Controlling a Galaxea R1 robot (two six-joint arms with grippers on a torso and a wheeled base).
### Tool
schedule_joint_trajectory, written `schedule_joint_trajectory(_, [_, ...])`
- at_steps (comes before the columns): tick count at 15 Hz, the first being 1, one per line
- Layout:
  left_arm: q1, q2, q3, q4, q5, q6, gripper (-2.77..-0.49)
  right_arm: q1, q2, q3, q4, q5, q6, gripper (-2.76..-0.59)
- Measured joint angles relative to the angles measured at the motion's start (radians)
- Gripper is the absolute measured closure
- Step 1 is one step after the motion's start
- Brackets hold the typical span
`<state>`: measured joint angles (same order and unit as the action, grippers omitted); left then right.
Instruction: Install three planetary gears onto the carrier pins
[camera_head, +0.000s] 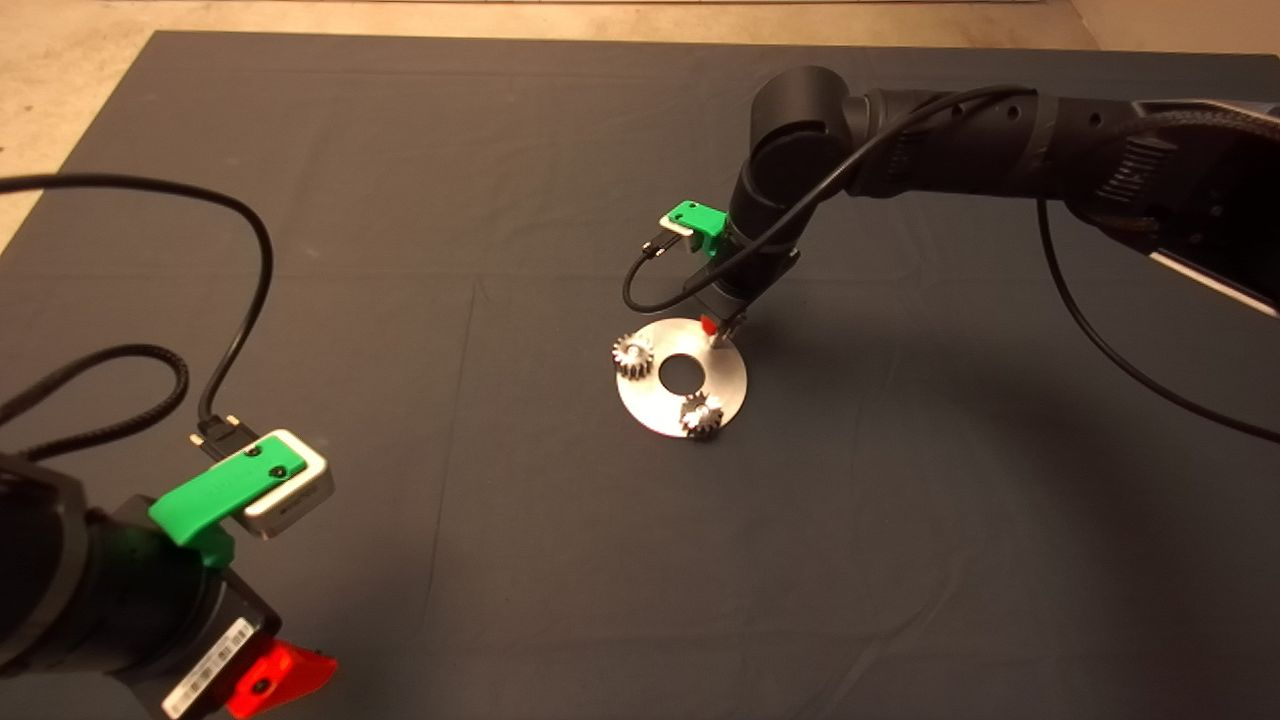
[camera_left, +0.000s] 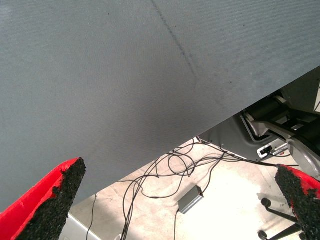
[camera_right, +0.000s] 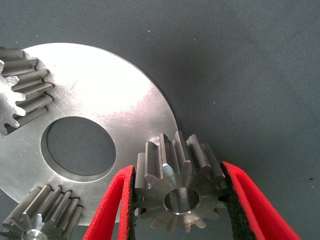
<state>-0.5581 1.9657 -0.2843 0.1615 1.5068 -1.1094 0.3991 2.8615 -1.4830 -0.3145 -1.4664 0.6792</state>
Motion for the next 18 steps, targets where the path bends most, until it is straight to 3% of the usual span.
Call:
schedule_joint_trajectory(7, [0.000,-0.002,0.000,-0.001,0.000,0.000,-2.77,0.000,0.000,0.074,0.027,0.000,0.037,-0.94])
schedule_joint_trajectory(13, [0.000,-0.013,0.000,-0.001,-0.001,0.000,-2.77,0.000,-0.033,0.074,0.031,-0.008,0.036,-0.94])
schedule_joint_trajectory(18, [0.000,-0.013,0.000,-0.001,-0.003,0.000,-2.77,0.000,-0.033,0.071,0.031,-0.002,0.035,-0.94])
